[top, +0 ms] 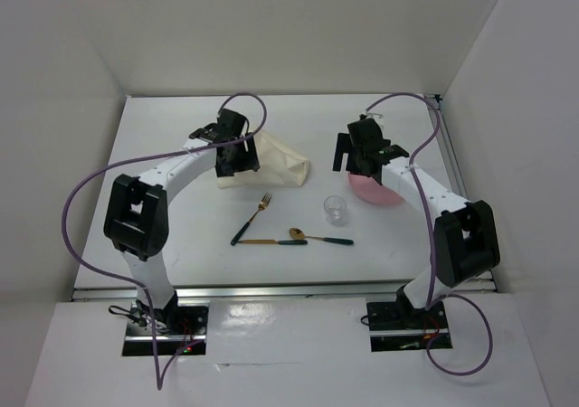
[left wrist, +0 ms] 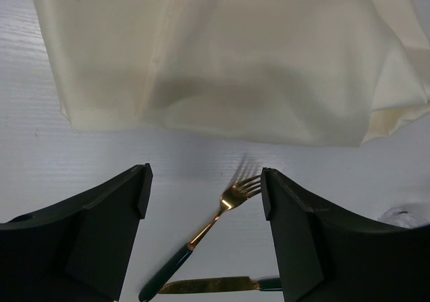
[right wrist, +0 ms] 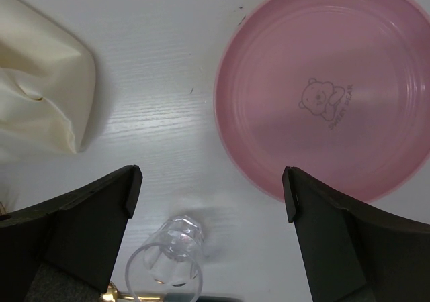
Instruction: Set the dinner table for one person
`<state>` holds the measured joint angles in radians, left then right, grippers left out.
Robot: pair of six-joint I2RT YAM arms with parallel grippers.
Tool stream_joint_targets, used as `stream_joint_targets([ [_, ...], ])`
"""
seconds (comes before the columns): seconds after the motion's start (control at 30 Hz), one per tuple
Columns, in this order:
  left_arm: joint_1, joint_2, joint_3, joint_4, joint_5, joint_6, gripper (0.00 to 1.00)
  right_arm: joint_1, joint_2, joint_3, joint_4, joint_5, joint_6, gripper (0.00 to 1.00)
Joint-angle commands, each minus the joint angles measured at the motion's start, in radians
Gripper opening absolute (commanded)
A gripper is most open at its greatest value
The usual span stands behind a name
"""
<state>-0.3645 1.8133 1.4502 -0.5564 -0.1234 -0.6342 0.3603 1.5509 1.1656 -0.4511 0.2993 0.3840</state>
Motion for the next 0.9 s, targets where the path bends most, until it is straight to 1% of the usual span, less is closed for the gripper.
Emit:
stream_joint_targets([
  [0.0, 0.001, 0.027, 0.016, 0.01, 0.014, -0.071, 0.83, 0.009, -0.035, 0.017, 0.045, -0.005, -0.01, 1.0],
  [0.1, 0.025, 0.07, 0.025, 0.021, 0.025, -0.099, 0.83, 0.009, -0.035, 0.017, 0.045, -0.005, -0.01, 1.0],
  [0.13, 0.025, 0.081, 0.041, 0.021, -0.001, -0.099, 0.83, 0.009, -0.035, 0.017, 0.045, -0.005, -0.01, 1.0],
  [0.2, 0.058, 0.101, 0.055, 0.021, -0.001, -0.085, 0.83, 0.009, -0.044, 0.017, 0.034, -0.005, -0.01, 1.0],
  [0.3, 0.088, 0.153, 0.07, 0.021, 0.056, -0.055, 0.83, 0.009, -0.045, 0.008, 0.034, -0.005, -0.01, 1.0],
  [0.43, 0.099, 0.205, 0.084, 0.03, 0.1, -0.045, 0.83, 0.009, -0.045, 0.008, 0.034, -0.005, -0.01, 1.0],
  [0.5, 0.099, 0.234, 0.093, 0.03, 0.136, -0.045, 0.8, 0.009, -0.045, 0.008, 0.034, -0.005, -0.01, 1.0],
  [0.67, 0.099, 0.235, 0.072, 0.055, 0.171, -0.045, 0.76, 0.009, -0.035, 0.017, 0.025, 0.006, -0.01, 1.0],
  [0.83, 0.099, 0.213, 0.072, 0.067, 0.171, -0.024, 0.66, 0.009, -0.035, 0.017, 0.016, 0.006, -0.001, 1.0],
  [0.87, 0.099, 0.213, 0.072, 0.067, 0.171, -0.024, 0.66, 0.009, -0.026, 0.017, 0.015, 0.006, 0.0, 1.0],
])
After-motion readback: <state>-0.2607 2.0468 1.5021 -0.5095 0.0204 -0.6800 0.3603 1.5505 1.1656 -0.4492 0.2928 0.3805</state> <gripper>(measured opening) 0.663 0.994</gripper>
